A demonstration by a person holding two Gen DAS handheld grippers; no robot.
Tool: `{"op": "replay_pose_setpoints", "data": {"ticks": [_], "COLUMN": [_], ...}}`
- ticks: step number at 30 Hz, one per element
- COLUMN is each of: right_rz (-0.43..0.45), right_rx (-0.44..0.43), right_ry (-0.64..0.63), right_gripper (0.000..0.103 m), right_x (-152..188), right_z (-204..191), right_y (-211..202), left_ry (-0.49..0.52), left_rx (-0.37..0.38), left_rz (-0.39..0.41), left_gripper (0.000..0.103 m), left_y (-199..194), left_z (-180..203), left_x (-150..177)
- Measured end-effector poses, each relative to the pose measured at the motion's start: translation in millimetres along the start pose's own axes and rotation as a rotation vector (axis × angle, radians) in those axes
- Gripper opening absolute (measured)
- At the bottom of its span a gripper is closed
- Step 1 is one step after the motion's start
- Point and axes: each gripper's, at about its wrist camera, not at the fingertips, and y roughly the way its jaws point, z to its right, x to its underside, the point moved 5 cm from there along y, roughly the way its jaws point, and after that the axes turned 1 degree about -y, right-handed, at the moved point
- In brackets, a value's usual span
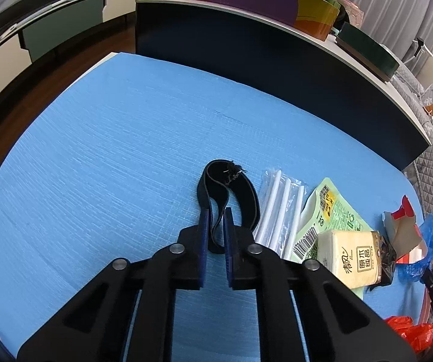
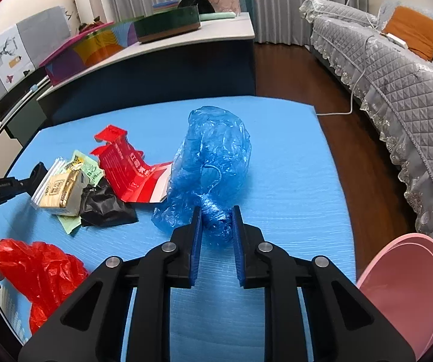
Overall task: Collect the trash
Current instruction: 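Grasp the black strap with the left tool while the right tool grasps the blue plastic bag, then carry the black strap and blue bag over to the pink basin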
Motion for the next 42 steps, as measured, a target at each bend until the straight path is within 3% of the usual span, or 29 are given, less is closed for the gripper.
{"op": "replay_pose_setpoints", "data": {"ticks": [20,42], "right_rz": [0.096,0.196], "right_rx": [0.051,0.112], "right_ry": [0.016,0.077], "right_gripper": [0.019,0.019], "right_x": [-1,18], "right_z": [14,54], "right_y": [-54,-128], "left_ry": [0.096,0.274], "left_rx": [0.044,0.163], "left_rz": [0.138,0.264], "left_gripper": [0.004,0.004], "left_y": [-55,-120], "left_z": [28,101], "left_x": [0,34]}}
